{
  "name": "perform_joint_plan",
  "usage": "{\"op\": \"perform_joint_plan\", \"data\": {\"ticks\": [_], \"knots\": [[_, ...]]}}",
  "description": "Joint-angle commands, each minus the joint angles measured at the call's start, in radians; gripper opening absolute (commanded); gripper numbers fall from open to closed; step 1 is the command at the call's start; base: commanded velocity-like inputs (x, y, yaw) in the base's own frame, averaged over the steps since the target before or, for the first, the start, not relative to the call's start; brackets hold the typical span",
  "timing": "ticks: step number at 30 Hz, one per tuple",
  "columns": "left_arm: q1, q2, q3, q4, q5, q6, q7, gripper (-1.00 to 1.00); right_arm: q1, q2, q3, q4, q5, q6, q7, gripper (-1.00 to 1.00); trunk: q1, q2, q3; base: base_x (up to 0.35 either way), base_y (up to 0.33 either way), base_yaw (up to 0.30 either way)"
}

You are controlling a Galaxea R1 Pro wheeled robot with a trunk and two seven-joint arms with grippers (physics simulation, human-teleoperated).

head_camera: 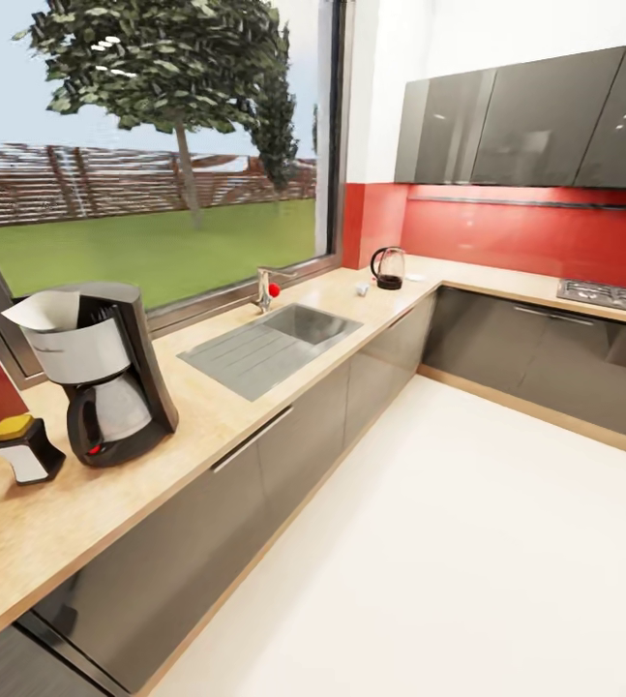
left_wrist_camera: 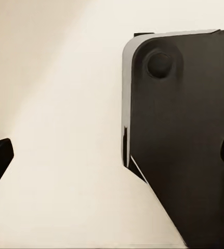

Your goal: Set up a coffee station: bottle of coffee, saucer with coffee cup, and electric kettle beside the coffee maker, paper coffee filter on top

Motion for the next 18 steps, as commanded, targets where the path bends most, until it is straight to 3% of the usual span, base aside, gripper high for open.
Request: {"op": "perform_joint_plan", "data": {"ticks": [1,5,13,18], "knots": [[0.001,0.0,0.008,0.001,-0.009,0.003,0.003,1.0,-0.001,0.0,0.0,0.001,0.0,-0.003,0.0,1.0,0.001,-0.002,-0.001,0.0,0.0,-0.083],[0.022,0.0,0.008,0.002,-0.009,0.026,0.062,1.0,-0.001,0.005,0.0,0.001,0.0,-0.003,0.0,1.0,0.001,-0.002,0.0,0.0,0.0,-0.01],[0.023,-0.003,0.008,0.001,-0.01,0.029,0.074,1.0,-0.001,0.005,0.0,0.001,0.0,-0.003,0.0,1.0,0.001,-0.002,0.0,0.007,-0.001,0.203],[0.023,-0.004,0.008,0.001,-0.012,0.047,0.075,1.0,-0.001,0.005,-0.001,0.001,0.001,-0.003,0.0,1.0,0.001,-0.002,0.0,0.147,-0.094,0.098]]}}
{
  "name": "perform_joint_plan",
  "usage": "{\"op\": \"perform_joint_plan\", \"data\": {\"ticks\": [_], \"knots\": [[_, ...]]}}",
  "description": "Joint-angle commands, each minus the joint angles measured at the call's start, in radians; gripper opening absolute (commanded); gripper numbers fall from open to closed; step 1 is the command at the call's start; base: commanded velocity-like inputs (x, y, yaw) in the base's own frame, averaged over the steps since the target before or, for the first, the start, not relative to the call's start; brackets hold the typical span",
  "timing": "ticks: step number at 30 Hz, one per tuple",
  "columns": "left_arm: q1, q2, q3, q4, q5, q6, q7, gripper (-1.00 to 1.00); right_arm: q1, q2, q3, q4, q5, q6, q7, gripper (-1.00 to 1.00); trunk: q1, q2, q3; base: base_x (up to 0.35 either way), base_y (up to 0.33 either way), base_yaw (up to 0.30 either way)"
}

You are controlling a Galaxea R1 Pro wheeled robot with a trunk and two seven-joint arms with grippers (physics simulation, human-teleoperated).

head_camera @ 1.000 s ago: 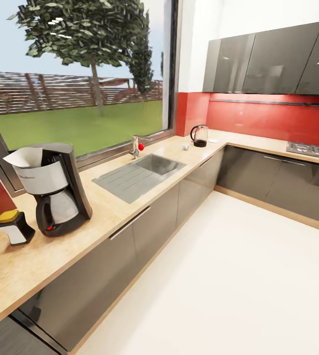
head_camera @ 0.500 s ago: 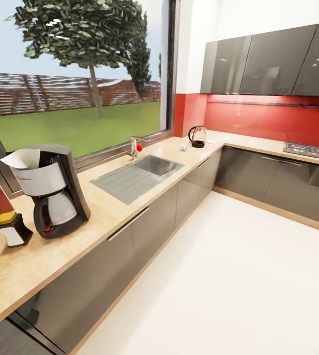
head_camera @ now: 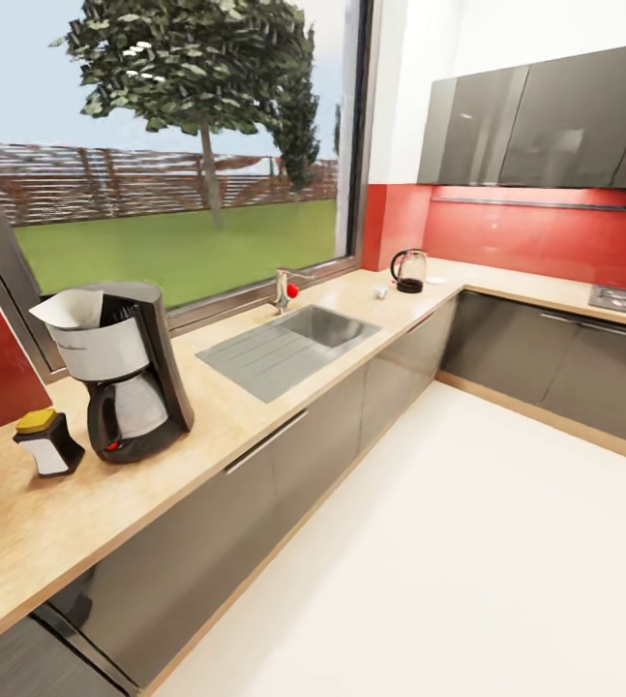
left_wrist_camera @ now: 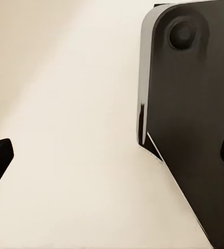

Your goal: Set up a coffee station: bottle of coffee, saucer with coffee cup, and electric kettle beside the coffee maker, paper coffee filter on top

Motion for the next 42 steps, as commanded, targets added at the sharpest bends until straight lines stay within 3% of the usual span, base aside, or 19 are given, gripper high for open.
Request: {"op": "perform_joint_plan", "data": {"ticks": [1,10,23,25,29,31,42], "knots": [[-0.001,0.0,0.006,0.001,-0.012,0.008,0.005,1.0,-0.001,0.0,-0.001,0.001,0.0,-0.003,0.0,1.0,0.001,-0.002,-0.002,0.21,-0.15,0.028],[-0.001,0.0,0.008,-0.001,-0.074,0.062,0.006,1.0,-0.001,-0.001,-0.001,0.001,0.0,-0.003,0.0,1.0,0.001,-0.002,-0.001,0.241,-0.167,-0.021],[-0.001,-0.009,0.014,-0.002,-0.081,0.117,0.015,1.0,-0.001,0.0,0.001,0.001,0.0,-0.003,0.0,1.0,0.001,-0.002,0.005,0.29,-0.132,-0.229],[-0.001,-0.013,0.015,-0.005,-0.081,0.119,0.05,1.0,-0.001,0.0,0.001,0.001,0.0,-0.003,0.0,1.0,0.001,-0.002,0.007,0.306,-0.1,-0.246],[-0.001,-0.05,0.012,-0.01,-0.084,0.119,0.058,1.0,-0.001,0.0,0.001,0.001,0.0,-0.003,0.0,1.0,0.001,-0.002,0.009,0.314,-0.089,-0.259],[-0.001,-0.055,0.012,-0.01,-0.085,0.119,0.061,1.0,-0.001,0.0,0.001,0.001,0.0,-0.003,0.0,1.0,0.001,-0.002,0.01,0.31,-0.127,-0.278],[-0.001,-0.06,0.013,-0.01,-0.085,0.118,0.082,1.0,-0.001,0.0,0.001,0.001,0.0,-0.003,0.001,1.0,0.001,-0.002,0.012,0.297,-0.157,-0.292]]}}
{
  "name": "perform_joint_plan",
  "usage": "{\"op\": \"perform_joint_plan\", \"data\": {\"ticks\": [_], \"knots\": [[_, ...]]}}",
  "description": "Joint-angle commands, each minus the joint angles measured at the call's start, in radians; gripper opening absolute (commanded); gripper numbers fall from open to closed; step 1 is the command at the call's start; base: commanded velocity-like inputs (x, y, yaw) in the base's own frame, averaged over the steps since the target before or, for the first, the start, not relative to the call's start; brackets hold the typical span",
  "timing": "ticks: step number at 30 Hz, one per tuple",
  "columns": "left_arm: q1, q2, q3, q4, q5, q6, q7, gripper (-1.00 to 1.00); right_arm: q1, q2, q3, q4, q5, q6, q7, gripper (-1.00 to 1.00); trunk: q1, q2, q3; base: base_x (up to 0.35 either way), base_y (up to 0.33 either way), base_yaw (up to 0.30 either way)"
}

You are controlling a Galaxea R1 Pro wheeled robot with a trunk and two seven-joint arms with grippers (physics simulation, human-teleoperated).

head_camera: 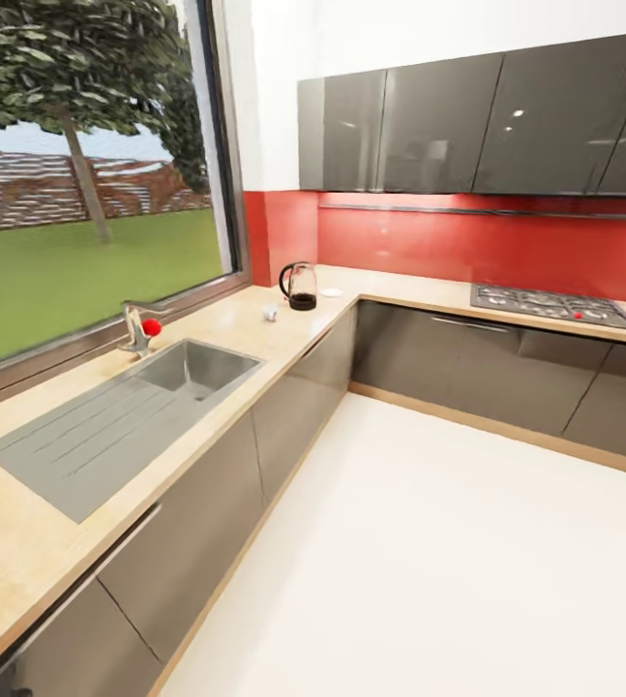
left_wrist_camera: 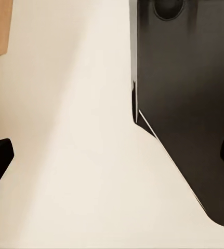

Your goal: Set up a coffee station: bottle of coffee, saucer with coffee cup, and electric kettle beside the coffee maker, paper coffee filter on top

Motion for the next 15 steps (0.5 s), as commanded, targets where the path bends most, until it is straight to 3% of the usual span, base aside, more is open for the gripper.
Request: {"op": "perform_joint_plan", "data": {"ticks": [1,15], "knots": [[-0.001,0.0,0.008,0.001,-0.011,-0.004,0.004,1.0,-0.001,0.0,0.0,0.001,0.0,-0.003,0.0,1.0,0.001,-0.002,-0.002,0.298,-0.135,-0.3],[-0.003,0.001,0.01,-0.007,-0.006,-0.021,0.004,1.0,-0.001,0.0,0.0,0.001,0.0,-0.003,-0.001,1.0,0.001,-0.002,-0.002,0.322,-0.039,-0.3]]}}
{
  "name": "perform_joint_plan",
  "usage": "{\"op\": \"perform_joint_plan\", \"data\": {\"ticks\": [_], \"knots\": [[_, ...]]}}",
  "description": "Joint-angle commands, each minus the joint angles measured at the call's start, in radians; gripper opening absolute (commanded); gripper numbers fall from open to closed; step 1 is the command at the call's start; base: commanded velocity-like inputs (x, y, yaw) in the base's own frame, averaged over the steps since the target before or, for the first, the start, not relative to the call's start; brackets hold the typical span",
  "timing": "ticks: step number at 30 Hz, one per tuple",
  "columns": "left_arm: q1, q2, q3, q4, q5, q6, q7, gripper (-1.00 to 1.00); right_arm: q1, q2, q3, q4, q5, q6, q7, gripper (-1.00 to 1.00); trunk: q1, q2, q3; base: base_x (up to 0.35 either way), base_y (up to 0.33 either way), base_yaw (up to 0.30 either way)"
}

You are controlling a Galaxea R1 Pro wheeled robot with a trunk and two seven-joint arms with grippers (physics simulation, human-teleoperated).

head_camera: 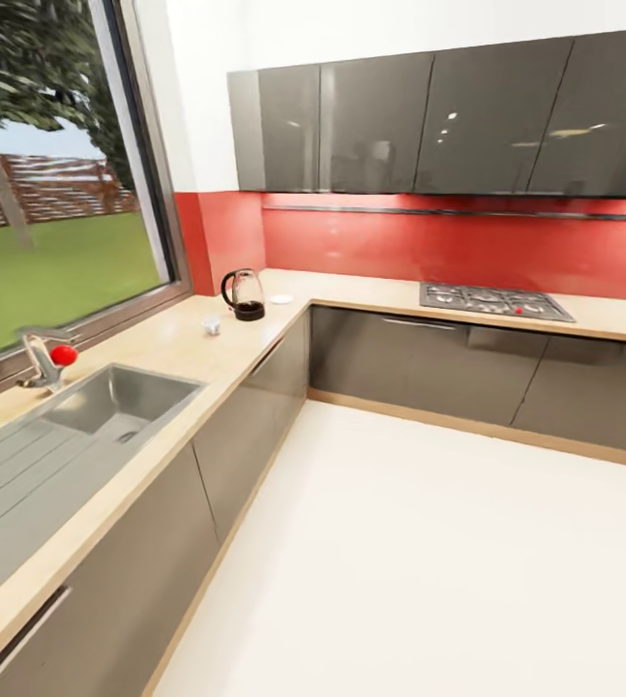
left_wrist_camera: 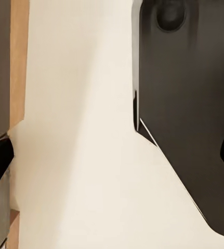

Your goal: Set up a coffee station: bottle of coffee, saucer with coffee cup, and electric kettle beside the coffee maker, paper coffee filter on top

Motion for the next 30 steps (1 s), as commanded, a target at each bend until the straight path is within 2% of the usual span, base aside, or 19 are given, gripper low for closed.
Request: {"op": "perform_joint_plan", "data": {"ticks": [1,17,22,25,30], "knots": [[-0.001,0.0,0.008,0.001,-0.01,-0.005,0.003,1.0,-0.001,0.0,0.0,0.001,0.0,-0.004,0.0,1.0,0.001,-0.002,-0.002,0.333,-0.001,-0.3],[-0.003,-0.001,0.008,-0.001,-0.009,-0.008,0.003,1.0,-0.001,0.0,0.0,0.001,0.0,-0.004,-0.001,1.0,0.001,-0.002,-0.002,0.33,-0.067,-0.292],[-0.006,-0.001,0.008,-0.001,-0.009,-0.008,0.003,1.0,-0.001,0.001,0.001,0.003,0.001,-0.003,0.0,1.0,0.001,-0.002,-0.002,0.323,-0.127,-0.07],[-0.007,-0.001,0.008,-0.001,-0.009,-0.008,0.003,1.0,-0.001,0.015,0.002,0.004,0.003,-0.003,0.0,1.0,0.001,-0.002,-0.002,0.323,-0.116,-0.012],[-0.007,-0.001,0.008,-0.001,-0.009,-0.008,0.003,1.0,-0.001,0.023,0.001,0.004,0.003,-0.004,-0.001,1.0,0.001,-0.002,-0.002,0.323,-0.111,-0.002]]}}
